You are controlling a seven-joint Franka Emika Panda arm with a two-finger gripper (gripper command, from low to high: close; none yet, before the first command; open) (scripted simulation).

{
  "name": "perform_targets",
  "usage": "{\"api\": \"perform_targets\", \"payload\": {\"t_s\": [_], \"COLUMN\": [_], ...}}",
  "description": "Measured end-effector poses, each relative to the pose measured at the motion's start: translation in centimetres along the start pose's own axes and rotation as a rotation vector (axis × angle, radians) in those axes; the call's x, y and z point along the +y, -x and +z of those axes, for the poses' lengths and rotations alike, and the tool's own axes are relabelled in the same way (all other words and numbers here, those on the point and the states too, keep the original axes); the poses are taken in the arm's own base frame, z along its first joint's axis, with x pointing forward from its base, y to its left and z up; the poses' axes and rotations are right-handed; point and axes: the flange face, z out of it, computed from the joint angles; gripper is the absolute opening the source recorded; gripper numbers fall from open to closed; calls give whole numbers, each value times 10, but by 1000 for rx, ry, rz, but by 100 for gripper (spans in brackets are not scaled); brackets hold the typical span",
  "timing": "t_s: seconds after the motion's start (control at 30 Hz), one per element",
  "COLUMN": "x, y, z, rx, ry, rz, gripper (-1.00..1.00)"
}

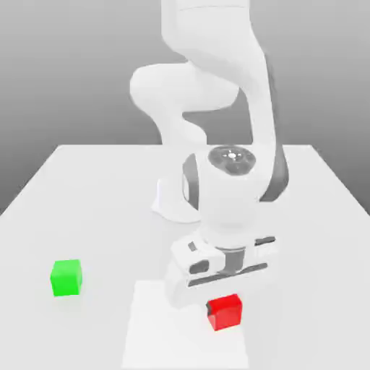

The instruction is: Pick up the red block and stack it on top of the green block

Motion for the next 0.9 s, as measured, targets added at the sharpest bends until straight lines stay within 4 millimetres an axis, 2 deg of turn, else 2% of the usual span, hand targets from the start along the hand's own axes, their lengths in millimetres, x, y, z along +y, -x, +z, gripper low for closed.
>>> {"api": "perform_targets", "payload": {"t_s": [0.13, 0.23, 0.33, 0.43, 0.57, 0.63, 0.77, 0.8, 0.9], "x": [4, 72, 149, 219, 301, 315, 317, 317, 317], "y": [-1, -36, -57, -62, -51, -49, -48, -47, -47], "z": [-39, -54, -64, -73, -80, -69, -32, -23, -23], "rx": [0, 6, 9, 9, 2, 0, 0, 0, 0], "ry": [0, 6, 9, 8, 1, -3, -3, -2, -2], "rz": [15, 290, 597, 888, 1243, 1304, 1317, 1319, 1319], "gripper": [-100, -100, -100, -100, -100, -100, -100, 100, 100]}}
